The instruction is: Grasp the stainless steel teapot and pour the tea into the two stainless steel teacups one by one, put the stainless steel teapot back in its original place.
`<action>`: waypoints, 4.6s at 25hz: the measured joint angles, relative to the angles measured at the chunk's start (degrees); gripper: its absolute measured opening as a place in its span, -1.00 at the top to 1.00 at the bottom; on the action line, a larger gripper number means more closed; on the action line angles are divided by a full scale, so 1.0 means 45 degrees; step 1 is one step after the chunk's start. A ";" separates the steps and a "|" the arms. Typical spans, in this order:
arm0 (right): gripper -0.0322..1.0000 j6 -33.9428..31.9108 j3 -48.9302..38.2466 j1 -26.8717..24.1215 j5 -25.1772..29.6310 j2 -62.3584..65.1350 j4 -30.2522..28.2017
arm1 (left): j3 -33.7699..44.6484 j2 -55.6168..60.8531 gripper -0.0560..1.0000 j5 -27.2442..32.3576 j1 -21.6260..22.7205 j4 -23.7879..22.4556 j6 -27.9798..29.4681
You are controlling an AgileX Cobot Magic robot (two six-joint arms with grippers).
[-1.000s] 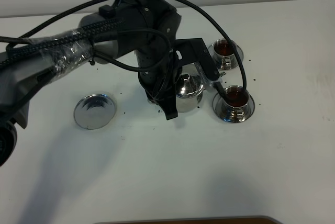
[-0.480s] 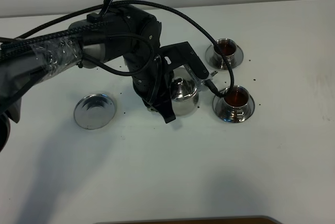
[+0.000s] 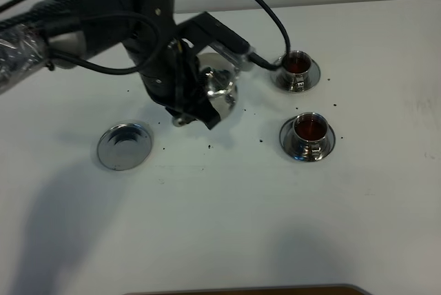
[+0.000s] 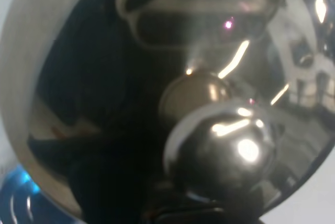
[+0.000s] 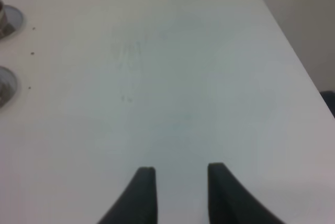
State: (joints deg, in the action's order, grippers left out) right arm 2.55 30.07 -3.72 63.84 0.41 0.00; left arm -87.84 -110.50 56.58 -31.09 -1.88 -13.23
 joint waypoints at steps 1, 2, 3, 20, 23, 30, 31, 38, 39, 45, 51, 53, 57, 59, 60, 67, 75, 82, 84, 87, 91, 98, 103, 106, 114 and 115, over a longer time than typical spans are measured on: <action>0.47 0.0000 0.0000 0.0000 0.0000 0.0000 0.0000 | 0.0100 0.0133 0.43 0.0089 0.0167 -0.0015 0.0311; 0.47 0.0000 0.0000 0.0000 0.0000 0.0000 0.0000 | 0.0302 0.0314 0.43 0.0118 0.0348 -0.0027 0.0558; 0.47 0.0000 0.0000 0.0000 0.0000 0.0000 0.0000 | 0.0622 0.0529 0.43 0.0092 0.0513 -0.0027 0.0763; 0.47 0.0000 0.0000 0.0000 0.0000 0.0000 0.0000 | 0.6799 0.3584 0.43 -0.3816 0.3814 -0.0010 0.2589; 0.47 0.0000 0.0000 0.0000 0.0000 0.0000 0.0000 | 0.7196 0.3584 0.43 -0.4582 0.3936 0.0103 0.2587; 0.47 0.0000 0.0000 0.0000 0.0000 0.0000 0.0000 | 0.7343 0.3174 0.43 -0.5297 0.3953 0.0519 0.2223; 0.47 0.0000 0.0000 0.0000 0.0000 0.0000 0.0000 | 0.7354 0.3051 0.43 -0.5297 0.3953 0.0538 0.2206; 0.47 0.0000 0.0000 0.0000 0.0000 0.0000 0.0000 | 0.7367 0.2480 0.43 -0.5682 0.3953 0.0563 0.2170; 0.47 0.0000 0.0000 0.0000 0.0000 0.0000 0.0000 | 0.7367 0.2449 0.43 -0.5726 0.3953 0.0563 0.2170; 0.47 0.0000 0.0000 0.0000 0.0000 0.0000 0.0000 | 0.7367 0.2281 0.43 -0.5752 0.3953 0.0729 0.1850; 0.47 0.0000 0.0000 0.0000 0.0000 0.0000 0.0000 | 0.7376 0.1932 0.43 -0.5739 0.3953 0.0893 0.1608; 0.47 0.0000 0.0000 0.0000 0.0000 0.0000 0.0000 | 0.7376 0.1858 0.43 -0.5784 0.3953 0.0897 0.1593; 0.47 0.0000 0.0000 0.0000 0.0000 0.0000 0.0000 | 0.7376 0.1807 0.43 -0.5784 0.3953 0.0897 0.1567; 0.47 0.0000 0.0000 0.0000 0.0000 0.0000 0.0000 | 0.7376 0.1807 0.43 -0.5784 0.3953 0.0897 0.1563; 0.47 0.0000 0.0000 0.0000 0.0000 0.0000 0.0000 | 0.7376 0.1807 0.43 -0.5784 0.3953 0.0897 0.1553; 0.47 0.0000 0.0000 0.0000 0.0000 0.0000 0.0000 | 0.7376 0.1807 0.41 -0.5773 0.3953 0.0897 0.1496; 0.47 0.0000 0.0000 0.0000 0.0000 0.0000 0.0000 | 0.7376 0.1981 -0.04 -0.5260 0.3953 0.0908 0.1465; 0.47 0.0000 0.0000 0.0000 0.0000 0.0000 0.0000 | 0.7376 0.3802 -0.07 -0.2472 0.3953 0.0958 0.1650; 0.47 0.0000 0.0000 0.0000 0.0000 0.0000 0.0000 | 0.7376 0.4553 -0.04 -0.1153 0.3953 0.0990 0.1805; 0.47 0.0000 0.0000 0.0000 0.0000 0.0000 0.0000 | 0.7575 0.5771 0.03 0.0568 0.3953 0.1031 0.2132; 0.47 0.0000 0.0000 0.0000 0.0000 0.0000 0.0000 | 0.9022 0.7795 0.09 0.1248 0.3953 0.1068 0.2589; 0.47 0.0000 0.0000 0.0000 0.0000 0.0000 0.0000 | 1.1802 1.1652 0.10 0.1307 0.3953 0.1248 0.2819; 0.47 0.0000 0.0000 0.0000 0.0000 0.0000 0.0000 | 1.3295 1.4207 0.10 0.1020 0.3953 0.1248 0.2841; 0.47 0.0000 0.0000 0.0000 0.0000 0.0000 0.0000 | 1.3599 1.5109 0.10 0.0947 0.3953 0.1248 0.2858; 0.47 0.0000 0.0000 0.0000 0.0000 0.0000 0.0000 | 1.3641 1.6147 0.10 0.0932 0.3953 0.1140 0.3078; 0.47 0.0000 0.0000 0.0000 0.0000 0.0000 0.0000 | 1.3657 1.6304 0.10 0.0932 0.3953 0.1140 0.3078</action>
State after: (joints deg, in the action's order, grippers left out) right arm 2.55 30.07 -3.72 63.84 0.41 0.00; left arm -26.38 -37.13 60.78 -13.30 3.25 0.62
